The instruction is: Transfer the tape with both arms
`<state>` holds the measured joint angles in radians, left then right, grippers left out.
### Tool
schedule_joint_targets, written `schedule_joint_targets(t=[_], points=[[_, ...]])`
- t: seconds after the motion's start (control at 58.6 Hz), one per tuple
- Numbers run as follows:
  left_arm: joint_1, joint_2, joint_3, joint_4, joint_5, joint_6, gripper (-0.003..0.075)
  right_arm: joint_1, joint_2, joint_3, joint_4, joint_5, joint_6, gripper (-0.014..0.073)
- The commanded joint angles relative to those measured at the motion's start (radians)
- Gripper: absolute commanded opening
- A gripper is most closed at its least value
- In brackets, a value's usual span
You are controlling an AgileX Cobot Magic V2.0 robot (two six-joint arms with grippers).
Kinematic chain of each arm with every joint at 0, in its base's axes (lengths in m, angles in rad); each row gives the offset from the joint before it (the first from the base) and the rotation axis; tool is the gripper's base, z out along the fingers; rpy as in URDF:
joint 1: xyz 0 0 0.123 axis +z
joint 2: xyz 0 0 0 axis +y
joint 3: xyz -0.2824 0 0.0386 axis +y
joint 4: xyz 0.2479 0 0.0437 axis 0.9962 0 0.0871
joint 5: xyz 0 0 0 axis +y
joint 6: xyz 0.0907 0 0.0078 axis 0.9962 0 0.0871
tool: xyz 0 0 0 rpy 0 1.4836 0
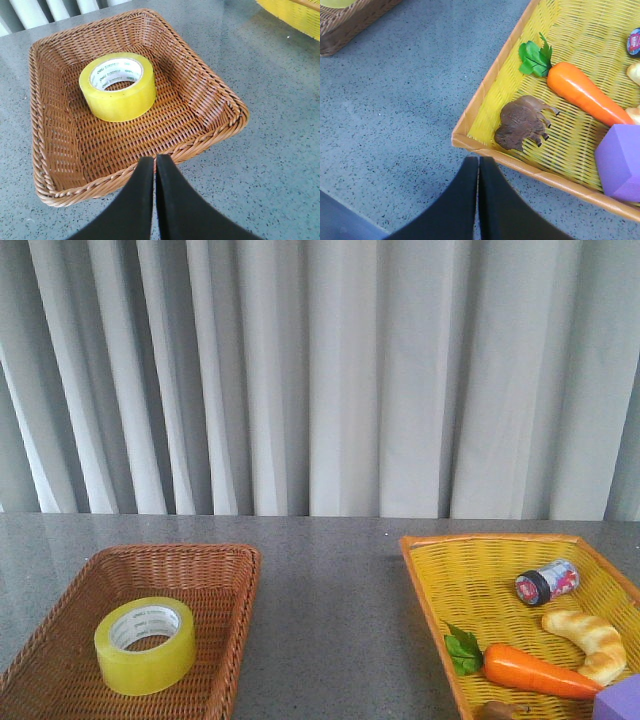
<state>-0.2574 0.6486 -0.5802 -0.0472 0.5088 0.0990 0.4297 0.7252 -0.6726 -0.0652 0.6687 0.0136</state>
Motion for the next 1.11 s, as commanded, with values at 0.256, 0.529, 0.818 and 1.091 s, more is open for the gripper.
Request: schedule_joint_targets(t=[0.256,0.529,0.818,1.091], points=[[-0.003,-0.013,-0.026,-0.010,-0.066,-0.009,-0.0007,-0.005,-0.004,-0.025,-0.009,-0.068,-0.001,-0.0007],[0.108,-0.221,0.073,-0.004,-0.141,-0.009,-0.0007,-0.005,-0.004,-0.025,-0.009,-0.068,-0.001,-0.0007],[0.206,-0.529,0.461,-0.011,-0.458,-0.011,-0.0007,-0.005,-0.004,-0.025,-0.009,-0.068,-0.001,-0.0007],[0.218,-0.673,0.597,-0.040,-0.481,-0.011,-0.0006,-0.005,-0.004,-0.025,-0.009,-0.066,-0.001,-0.0007]])
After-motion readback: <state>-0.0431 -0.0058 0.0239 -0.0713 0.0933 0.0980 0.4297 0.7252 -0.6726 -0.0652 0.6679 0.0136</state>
